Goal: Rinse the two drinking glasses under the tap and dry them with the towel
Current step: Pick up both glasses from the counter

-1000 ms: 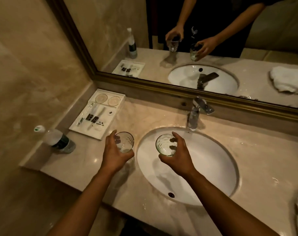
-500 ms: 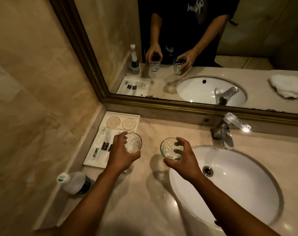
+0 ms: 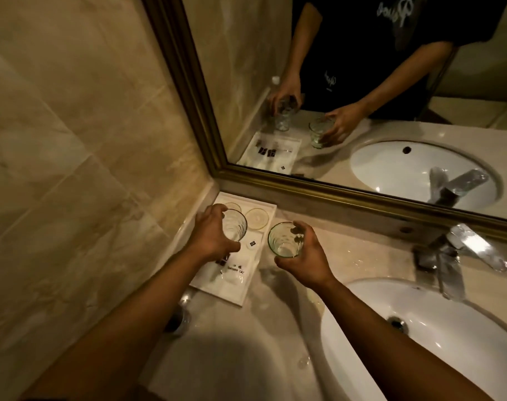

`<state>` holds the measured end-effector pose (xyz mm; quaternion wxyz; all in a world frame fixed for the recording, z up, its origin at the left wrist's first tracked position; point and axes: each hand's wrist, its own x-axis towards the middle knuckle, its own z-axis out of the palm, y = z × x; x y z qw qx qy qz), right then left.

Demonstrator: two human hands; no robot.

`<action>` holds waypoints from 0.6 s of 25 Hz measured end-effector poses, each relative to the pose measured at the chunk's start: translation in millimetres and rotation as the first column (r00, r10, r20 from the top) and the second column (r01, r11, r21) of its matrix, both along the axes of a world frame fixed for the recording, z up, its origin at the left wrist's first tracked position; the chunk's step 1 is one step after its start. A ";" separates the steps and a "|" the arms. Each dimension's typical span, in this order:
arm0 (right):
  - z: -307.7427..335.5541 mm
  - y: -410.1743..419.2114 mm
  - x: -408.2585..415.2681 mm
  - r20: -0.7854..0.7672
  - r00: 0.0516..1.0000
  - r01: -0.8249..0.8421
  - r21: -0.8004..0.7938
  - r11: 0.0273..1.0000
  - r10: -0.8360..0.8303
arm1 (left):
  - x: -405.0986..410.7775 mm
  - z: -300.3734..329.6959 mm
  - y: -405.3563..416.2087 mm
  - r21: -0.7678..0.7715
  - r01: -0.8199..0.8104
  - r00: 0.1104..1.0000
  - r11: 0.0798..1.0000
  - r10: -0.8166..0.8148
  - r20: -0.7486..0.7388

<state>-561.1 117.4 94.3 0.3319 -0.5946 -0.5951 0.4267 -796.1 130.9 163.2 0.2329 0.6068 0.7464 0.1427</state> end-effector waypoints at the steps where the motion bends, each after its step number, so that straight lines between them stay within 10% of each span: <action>1: -2.7 9.4 -7.4 0.016 1.000 -0.003 -0.011 1.000 0.003 | -9.8 -3.5 15.3 -0.027 0.015 1.000 1.000 -0.015 -0.014; 15: -46.0 131.5 -106.9 0.221 0.975 0.023 -0.067 0.998 -0.008 | -74.9 -77.0 169.4 -0.190 0.321 0.929 0.928 -0.347 -0.126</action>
